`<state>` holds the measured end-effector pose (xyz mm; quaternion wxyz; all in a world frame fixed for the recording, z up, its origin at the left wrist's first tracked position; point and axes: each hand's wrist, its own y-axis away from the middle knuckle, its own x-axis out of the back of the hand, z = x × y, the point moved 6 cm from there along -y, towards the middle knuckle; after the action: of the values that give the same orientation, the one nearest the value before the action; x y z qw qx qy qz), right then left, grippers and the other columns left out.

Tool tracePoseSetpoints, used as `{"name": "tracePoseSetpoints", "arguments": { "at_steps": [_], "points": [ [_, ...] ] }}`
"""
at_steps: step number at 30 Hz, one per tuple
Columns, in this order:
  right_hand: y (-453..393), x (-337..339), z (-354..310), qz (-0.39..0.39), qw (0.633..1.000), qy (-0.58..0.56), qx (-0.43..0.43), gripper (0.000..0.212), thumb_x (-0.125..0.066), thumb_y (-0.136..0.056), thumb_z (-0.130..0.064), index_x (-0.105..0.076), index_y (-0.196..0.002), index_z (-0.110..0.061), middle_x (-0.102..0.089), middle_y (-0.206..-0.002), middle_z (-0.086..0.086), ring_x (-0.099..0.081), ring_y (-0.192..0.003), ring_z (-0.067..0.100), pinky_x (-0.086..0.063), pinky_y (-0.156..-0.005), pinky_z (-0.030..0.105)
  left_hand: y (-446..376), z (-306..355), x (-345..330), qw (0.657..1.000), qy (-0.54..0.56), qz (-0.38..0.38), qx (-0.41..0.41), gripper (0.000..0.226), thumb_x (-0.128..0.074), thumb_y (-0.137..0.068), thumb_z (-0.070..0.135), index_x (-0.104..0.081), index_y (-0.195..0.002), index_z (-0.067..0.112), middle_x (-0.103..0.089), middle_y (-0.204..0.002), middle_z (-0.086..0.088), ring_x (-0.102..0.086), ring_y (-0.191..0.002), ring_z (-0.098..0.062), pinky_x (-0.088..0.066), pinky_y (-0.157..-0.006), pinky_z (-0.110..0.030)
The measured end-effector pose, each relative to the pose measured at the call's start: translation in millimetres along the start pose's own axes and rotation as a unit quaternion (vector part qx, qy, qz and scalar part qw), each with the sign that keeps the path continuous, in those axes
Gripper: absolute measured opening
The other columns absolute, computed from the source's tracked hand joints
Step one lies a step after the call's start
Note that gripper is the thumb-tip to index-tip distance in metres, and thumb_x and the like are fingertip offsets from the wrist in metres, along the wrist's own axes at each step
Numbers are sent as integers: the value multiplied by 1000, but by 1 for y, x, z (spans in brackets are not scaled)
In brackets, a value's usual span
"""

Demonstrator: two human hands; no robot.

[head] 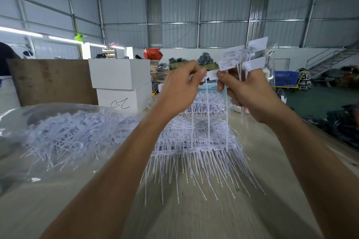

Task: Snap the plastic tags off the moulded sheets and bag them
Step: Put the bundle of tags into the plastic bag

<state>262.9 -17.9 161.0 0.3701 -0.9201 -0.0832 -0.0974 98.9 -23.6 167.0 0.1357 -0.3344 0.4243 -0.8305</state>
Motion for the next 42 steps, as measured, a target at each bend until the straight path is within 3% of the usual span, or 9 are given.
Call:
{"name": "tracePoseSetpoints", "arguments": {
  "at_steps": [7,10,15,19,23,27,31,35,42],
  "points": [
    [6,-1,-14,-11,990,117,82,14,-67,-96,-17,-61,-93,-30,-68,-72,-16,-61,-63,-6,-43,-59,5,-2,3,1,999,34,13,17,39,-50,-104,32,-54,-70,14,-65,-71,-6,-44,-49,-2,-34,-55,-27],
    [3,-4,-18,4,966,236,107,17,-69,-94,-25,-60,-84,-33,-66,-71,-11,-63,-67,2,-45,-64,12,-3,1,4,999,22,9,24,41,-48,-105,29,-55,-68,12,-51,-59,3,-40,-49,-4,-32,-54,-27],
    [1,-6,-24,43,883,424,198,17,-72,-93,-22,-75,-93,-5,-71,-82,9,-60,-68,22,-52,-62,37,-5,-5,3,992,95,-32,73,46,-47,-105,31,-64,-93,-11,-43,-61,-4,-35,-48,-11,-31,-54,-24],
    [3,-4,-23,63,861,452,225,11,-73,-88,-4,-76,-98,-5,-69,-82,4,-58,-63,23,-44,-50,27,-2,-5,2,979,167,-68,97,49,-48,-105,32,-62,-105,-15,-44,-63,-8,-36,-55,-14,-35,-50,-20],
    [1,0,-10,53,888,423,170,9,-69,-92,-7,-73,-100,-6,-73,-90,9,-66,-77,26,-56,-68,42,0,14,-4,981,154,-97,64,38,-49,-104,30,-72,-88,4,-51,-61,-3,-40,-52,-13,-40,-55,-19],
    [-2,4,-14,82,946,277,144,8,-68,-94,-20,-62,-99,-18,-64,-81,-15,-63,-75,0,-50,-67,16,0,20,-2,978,176,-93,68,41,-49,-105,28,-63,-72,9,-51,-54,8,-44,-53,-12,-42,-62,-27],
    [3,-1,-17,48,989,92,105,20,-75,-90,-19,-64,-98,-34,-69,-88,-29,-64,-89,-8,-54,-74,14,-3,16,7,981,177,-58,59,49,-49,-105,34,-57,-77,-5,-44,-54,8,-42,-58,-17,-47,-62,-41],
    [8,-5,-15,-12,995,56,80,15,-74,-90,-16,-64,-98,-24,-71,-79,-23,-65,-71,-7,-47,-60,6,-4,2,13,985,154,-9,72,50,-52,-104,32,-41,-58,17,-38,-52,7,-39,-58,-16,-40,-65,-35],
    [3,-2,-10,30,999,29,13,16,-59,-99,-11,-64,-84,-13,-61,-58,-7,-46,-44,1,-33,-42,13,-3,10,11,999,-41,14,-10,38,-50,-103,40,-50,-72,20,-50,-61,6,-50,-59,-14,-40,-59,-34]
  ]
}}
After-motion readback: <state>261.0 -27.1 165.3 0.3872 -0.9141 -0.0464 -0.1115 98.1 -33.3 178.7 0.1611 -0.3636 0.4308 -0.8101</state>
